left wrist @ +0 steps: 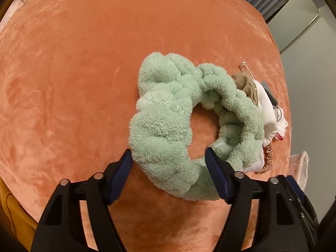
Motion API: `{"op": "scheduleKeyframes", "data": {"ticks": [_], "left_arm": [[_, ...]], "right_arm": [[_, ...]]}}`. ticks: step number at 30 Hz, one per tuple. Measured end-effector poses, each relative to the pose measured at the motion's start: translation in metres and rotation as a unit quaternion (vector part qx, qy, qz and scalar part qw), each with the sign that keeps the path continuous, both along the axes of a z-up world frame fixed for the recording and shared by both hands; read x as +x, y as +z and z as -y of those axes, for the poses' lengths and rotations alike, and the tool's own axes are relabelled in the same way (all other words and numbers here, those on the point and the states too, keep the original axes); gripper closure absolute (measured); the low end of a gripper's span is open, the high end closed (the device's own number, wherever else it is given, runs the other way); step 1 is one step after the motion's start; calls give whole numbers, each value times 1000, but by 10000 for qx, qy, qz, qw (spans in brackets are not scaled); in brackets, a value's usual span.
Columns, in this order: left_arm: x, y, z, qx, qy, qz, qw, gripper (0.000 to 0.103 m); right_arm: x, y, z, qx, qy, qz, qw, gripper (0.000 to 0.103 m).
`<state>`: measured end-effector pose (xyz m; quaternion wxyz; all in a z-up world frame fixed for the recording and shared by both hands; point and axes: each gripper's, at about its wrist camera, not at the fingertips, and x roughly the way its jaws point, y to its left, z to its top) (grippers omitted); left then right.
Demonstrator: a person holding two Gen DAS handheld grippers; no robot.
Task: Collect trash
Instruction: 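Grasp the green fluffy headband with the left tool while the right tool grasps a white sock, then carry the green headband and white sock to the wastebasket and release both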
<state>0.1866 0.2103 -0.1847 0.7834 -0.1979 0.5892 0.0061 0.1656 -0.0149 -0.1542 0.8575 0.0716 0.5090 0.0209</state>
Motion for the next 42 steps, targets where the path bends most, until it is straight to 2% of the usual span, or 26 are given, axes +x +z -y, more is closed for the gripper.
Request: {"op": "scheduleKeyframes", "data": {"ticks": [1,4,6,7,9,12,14,23,30,35,42], "left_arm": [[1,-3,-1,-65,1,-32,10000,45],[4,-7,-1,-154,-59,-75,9998,66],[5,-9,-2,-229,-75,-95,9997,77],[5,-9,-3,-252,-86,-99,9996,78],[6,-8,0,-290,-99,-62,9995,82],[4,1,0,-229,-164,74,9996,83],[5,12,3,-170,-192,217,9994,84],[-4,75,23,-49,-427,842,9955,85],[-16,129,57,-32,-785,1302,9884,86],[-26,168,98,-134,-1164,1686,9787,86],[-33,211,190,-379,-1930,2028,9593,86]], "right_arm": [[5,-5,-6,11,44,-63,10000,45],[15,-16,-15,26,132,-180,9997,53],[22,-25,-21,33,172,-279,9995,63],[23,-26,-22,56,183,-318,9993,67],[28,-35,-25,136,210,-464,9986,83],[26,-36,-26,179,234,-441,9986,92],[25,-32,-25,245,237,-388,9987,95],[5,22,-3,384,116,136,9991,98],[-18,65,38,524,-181,573,9968,98],[-39,89,74,512,-459,861,9939,98],[-71,120,143,470,-972,1240,9864,98]]}}
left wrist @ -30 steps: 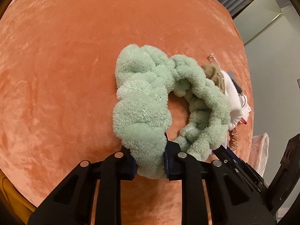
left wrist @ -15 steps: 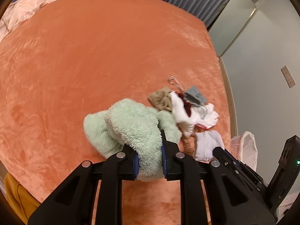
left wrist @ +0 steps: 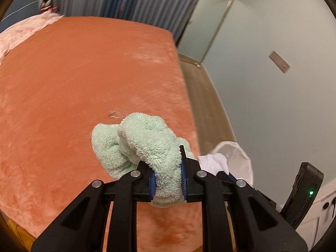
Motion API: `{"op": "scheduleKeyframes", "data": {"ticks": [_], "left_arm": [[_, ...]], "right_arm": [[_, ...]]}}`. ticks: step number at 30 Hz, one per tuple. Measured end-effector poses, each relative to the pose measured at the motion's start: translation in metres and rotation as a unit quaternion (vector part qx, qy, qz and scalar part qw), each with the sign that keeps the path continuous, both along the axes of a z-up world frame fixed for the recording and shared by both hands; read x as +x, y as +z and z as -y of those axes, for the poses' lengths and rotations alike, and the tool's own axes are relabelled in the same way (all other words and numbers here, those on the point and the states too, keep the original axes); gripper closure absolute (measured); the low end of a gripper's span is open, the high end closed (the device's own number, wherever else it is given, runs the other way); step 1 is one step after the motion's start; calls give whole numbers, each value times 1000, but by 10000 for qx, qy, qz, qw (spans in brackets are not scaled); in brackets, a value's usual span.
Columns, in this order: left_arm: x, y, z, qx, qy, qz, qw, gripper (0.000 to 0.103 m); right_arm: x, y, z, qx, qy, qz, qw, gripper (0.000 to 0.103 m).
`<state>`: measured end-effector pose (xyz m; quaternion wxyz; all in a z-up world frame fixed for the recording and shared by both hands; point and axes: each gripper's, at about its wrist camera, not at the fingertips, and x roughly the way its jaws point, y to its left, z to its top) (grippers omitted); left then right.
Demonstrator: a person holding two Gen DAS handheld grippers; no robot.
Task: Collect trash
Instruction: 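Carry the green headband and white sock to the wastebasket and release both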
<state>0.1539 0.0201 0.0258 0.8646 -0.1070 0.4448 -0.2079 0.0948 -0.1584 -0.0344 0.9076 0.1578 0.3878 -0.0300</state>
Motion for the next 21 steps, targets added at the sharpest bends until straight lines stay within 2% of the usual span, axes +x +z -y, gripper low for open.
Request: {"op": "scheduleKeyframes", "data": {"ticks": [7,11,16,18,19,21], "left_arm": [[-10,20,102,-101,-878,208,9959,86],[-13,18,153,-281,-1275,87,9914,85],[-18,14,205,-241,-1629,192,9862,83],[-18,12,219,-238,-1682,205,9853,78],[-17,10,225,-192,-1614,230,9864,65],[-16,10,231,-60,-1502,317,9881,53]], "right_arm": [[-35,16,82,-101,-723,182,9972,98],[-56,19,125,-232,-1115,198,9933,98],[-70,14,157,-259,-1397,151,9897,98],[-73,14,166,-263,-1480,128,9886,98],[-74,14,169,-263,-1503,123,9882,98],[-74,12,175,-256,-1560,107,9874,98]]}}
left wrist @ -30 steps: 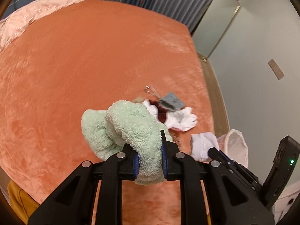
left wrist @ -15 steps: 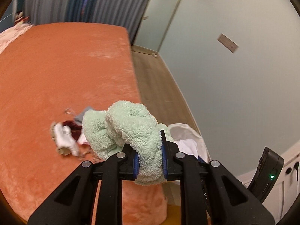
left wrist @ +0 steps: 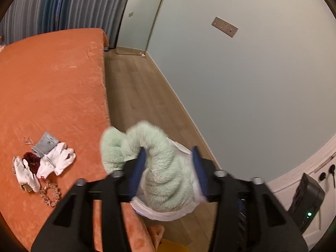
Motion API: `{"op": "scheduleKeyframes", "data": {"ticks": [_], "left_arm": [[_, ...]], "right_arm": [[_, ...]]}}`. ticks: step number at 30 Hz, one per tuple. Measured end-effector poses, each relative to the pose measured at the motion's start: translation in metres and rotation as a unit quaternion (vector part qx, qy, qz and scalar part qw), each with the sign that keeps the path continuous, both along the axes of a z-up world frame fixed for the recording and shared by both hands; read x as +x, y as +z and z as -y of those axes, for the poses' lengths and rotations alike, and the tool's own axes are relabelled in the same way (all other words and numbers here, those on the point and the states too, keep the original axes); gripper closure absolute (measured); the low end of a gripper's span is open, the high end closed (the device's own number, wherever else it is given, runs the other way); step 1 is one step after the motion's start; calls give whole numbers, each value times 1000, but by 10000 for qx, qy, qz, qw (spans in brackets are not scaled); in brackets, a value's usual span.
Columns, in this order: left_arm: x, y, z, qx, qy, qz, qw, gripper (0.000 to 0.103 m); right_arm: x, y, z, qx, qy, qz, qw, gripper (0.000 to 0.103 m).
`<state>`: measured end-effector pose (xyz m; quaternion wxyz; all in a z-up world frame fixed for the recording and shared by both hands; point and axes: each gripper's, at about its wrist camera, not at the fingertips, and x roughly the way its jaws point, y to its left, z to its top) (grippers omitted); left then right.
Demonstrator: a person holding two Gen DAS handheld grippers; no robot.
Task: Collect trash
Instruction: 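Carry the green headband and white sock to the wastebasket and release both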
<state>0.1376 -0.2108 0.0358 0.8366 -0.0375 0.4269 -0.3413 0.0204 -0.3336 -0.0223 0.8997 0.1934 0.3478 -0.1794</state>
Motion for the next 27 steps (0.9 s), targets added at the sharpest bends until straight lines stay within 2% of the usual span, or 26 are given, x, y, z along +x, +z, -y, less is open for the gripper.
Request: {"op": "scheduleKeyframes", "data": {"ticks": [6,12,17,20,21,23,27], "left_arm": [[0,-5,0,201,117,167,9996,52],[8,-14,-9,411,315,165,9985,52],[12,-19,-22,470,534,163,9973,43],[15,-22,-31,475,632,121,9968,42],[16,-23,-35,467,672,95,9966,42],[17,-24,-40,481,751,73,9960,37],[19,-26,-49,505,848,62,9951,36]], "right_arm": [[6,-4,8,-1,-49,-2,10000,98],[15,-6,10,4,-31,-21,10000,98],[22,-3,10,-56,21,-54,10000,98],[26,-1,6,-144,70,-68,9998,86],[27,-1,5,-136,92,-80,9998,73],[26,1,4,-163,50,-31,9998,55],[25,2,-1,-205,60,-24,9998,55]]}}
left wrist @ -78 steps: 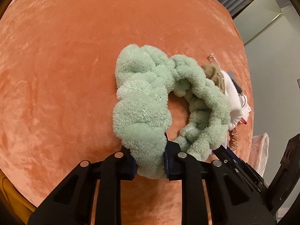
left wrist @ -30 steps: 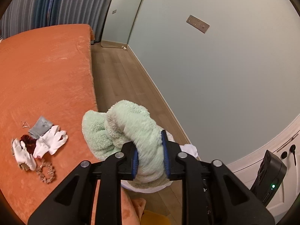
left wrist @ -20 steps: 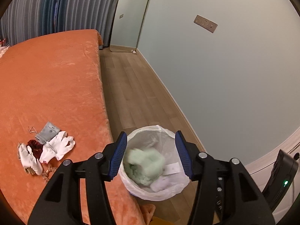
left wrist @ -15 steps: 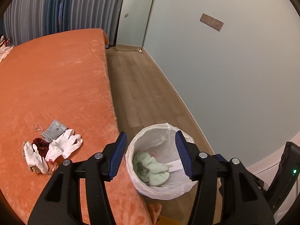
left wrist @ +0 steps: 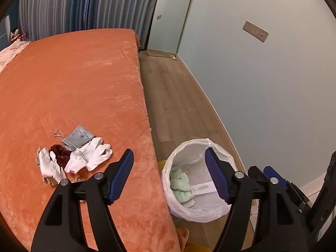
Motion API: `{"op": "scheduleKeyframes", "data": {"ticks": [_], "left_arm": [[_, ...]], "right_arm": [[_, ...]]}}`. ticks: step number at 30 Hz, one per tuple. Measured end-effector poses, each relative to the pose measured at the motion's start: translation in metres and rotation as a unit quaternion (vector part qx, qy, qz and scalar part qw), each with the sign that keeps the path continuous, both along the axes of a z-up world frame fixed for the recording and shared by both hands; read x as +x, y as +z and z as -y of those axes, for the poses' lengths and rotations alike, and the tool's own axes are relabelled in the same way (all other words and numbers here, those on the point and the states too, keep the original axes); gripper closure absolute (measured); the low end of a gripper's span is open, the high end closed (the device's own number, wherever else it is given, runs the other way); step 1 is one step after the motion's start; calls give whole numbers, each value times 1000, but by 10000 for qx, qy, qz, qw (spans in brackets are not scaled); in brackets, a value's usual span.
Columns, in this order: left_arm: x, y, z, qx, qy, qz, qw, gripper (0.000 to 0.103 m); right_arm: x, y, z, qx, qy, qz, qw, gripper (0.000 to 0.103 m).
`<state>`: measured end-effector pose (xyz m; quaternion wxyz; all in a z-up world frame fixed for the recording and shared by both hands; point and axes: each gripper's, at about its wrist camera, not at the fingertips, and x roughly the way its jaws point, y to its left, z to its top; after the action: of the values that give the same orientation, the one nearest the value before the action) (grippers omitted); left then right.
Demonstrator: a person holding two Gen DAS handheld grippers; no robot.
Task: Collect trash
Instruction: 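Carry the green headband and white sock to the wastebasket and release both, then move both open tools back over the remaining items on the bed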
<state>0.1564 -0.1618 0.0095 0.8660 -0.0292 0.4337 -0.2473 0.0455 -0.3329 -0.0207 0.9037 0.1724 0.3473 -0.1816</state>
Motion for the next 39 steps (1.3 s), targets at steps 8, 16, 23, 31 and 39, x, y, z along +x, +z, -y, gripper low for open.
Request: {"op": "scheduleKeyframes", "data": {"ticks": [8,16,23,31,39], "left_arm": [[-1,-9,-26,-3,215,-85,9997,35],[1,-29,-61,129,465,-211,9986,34],[10,-44,-112,119,876,-374,9954,34],[20,-69,-178,207,1431,-621,9875,34],[24,-100,-232,255,1875,-930,9775,31]], "right_arm": [[-1,1,-7,-14,7,-42,10000,54],[6,-5,-37,-63,225,-128,9996,48],[18,-8,-69,-99,489,-186,9986,44],[35,-22,-113,-65,870,-351,9956,44],[56,-46,-164,-12,1259,-610,9902,44]]}}
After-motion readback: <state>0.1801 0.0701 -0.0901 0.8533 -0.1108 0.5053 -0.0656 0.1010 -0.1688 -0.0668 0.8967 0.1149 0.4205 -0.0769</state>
